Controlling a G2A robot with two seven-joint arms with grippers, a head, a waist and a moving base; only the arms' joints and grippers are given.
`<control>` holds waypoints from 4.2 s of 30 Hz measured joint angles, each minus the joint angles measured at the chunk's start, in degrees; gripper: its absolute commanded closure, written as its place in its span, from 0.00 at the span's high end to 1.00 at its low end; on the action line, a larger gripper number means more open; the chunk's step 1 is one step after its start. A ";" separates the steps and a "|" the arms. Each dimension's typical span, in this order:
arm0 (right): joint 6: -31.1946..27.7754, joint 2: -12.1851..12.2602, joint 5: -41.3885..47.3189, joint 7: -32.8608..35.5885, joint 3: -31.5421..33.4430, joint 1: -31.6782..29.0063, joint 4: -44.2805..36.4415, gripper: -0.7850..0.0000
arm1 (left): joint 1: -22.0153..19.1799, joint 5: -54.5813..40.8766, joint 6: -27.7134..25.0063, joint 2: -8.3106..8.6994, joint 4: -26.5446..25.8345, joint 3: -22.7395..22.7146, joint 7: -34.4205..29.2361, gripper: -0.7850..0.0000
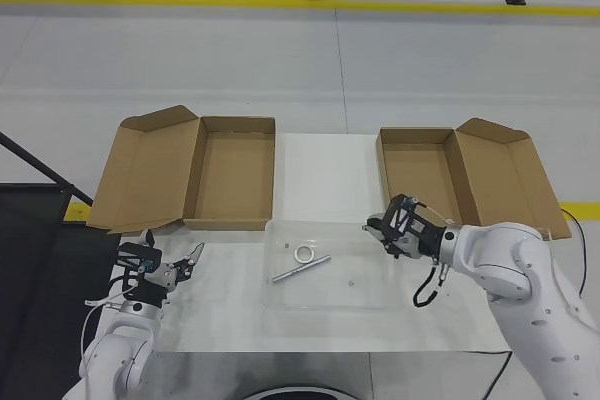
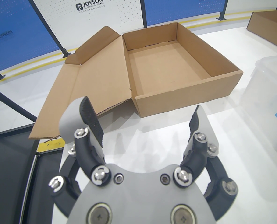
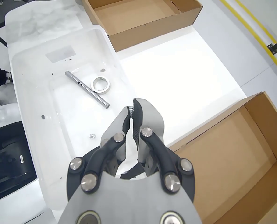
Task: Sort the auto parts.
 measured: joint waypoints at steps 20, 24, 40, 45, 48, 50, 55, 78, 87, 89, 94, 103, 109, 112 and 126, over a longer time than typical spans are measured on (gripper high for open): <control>34.39 -3.61 -3.85 8.24 -7.36 16.92 18.47 0.00 | 0.00 0.00 0.00 0.00 0.00 0.00 0.00 1.00; 39.70 -5.65 -6.80 9.70 -12.75 23.52 27.92 0.00 | 0.00 0.00 0.00 0.00 0.00 0.00 0.00 1.00; 35.04 -15.33 -5.82 7.93 -28.45 40.82 61.68 0.21 | 0.00 0.00 0.00 0.00 0.00 0.00 0.00 1.00; 34.16 -17.08 -5.76 7.11 -29.82 42.63 66.02 0.42 | 0.00 0.00 0.00 0.00 0.00 0.00 0.00 1.00; 34.13 -17.69 -5.89 6.68 -30.02 43.43 67.62 0.46 | 0.00 0.00 0.00 0.00 0.00 0.00 0.00 1.00; 34.19 -17.94 -6.28 6.53 -30.06 43.92 68.20 0.49 | 0.00 0.00 0.00 0.00 0.00 0.00 0.00 1.00; 34.15 -17.85 -7.23 5.71 -29.37 44.73 67.36 0.53 | 0.00 0.00 0.00 0.00 0.00 0.00 0.00 1.00; 2.55 -3.60 -1.05 11.36 -0.59 11.47 6.97 1.00 | 0.00 0.00 0.00 0.00 0.00 0.00 0.00 1.00; 0.66 -3.38 -0.72 12.41 -0.44 10.88 5.81 1.00 | 0.00 0.00 0.00 0.00 0.00 0.00 0.00 1.00; 0.66 -3.39 -0.72 12.41 -0.44 10.88 5.81 1.00 | 0.00 0.00 0.00 0.00 0.00 0.00 0.00 1.00; -4.28 -3.17 -1.51 9.18 -1.93 9.29 4.87 1.00 | 0.00 0.00 0.00 0.00 0.00 0.00 0.00 1.00; -14.96 -1.30 -3.57 5.75 -9.43 9.20 1.85 0.57 | 0.00 0.00 0.00 0.00 0.00 0.00 0.00 1.00; -14.89 0.60 -5.33 5.83 -19.27 13.43 4.33 0.49 | 0.00 0.00 0.00 0.00 0.00 0.00 0.00 1.00; -14.89 1.53 -5.62 5.83 -23.89 15.74 5.81 0.48 | 0.00 0.00 0.00 0.00 0.00 0.00 0.00 1.00; -10.80 4.44 1.25 9.92 -39.66 24.99 8.61 0.45 | 0.00 0.00 0.00 0.00 0.00 0.00 0.00 1.00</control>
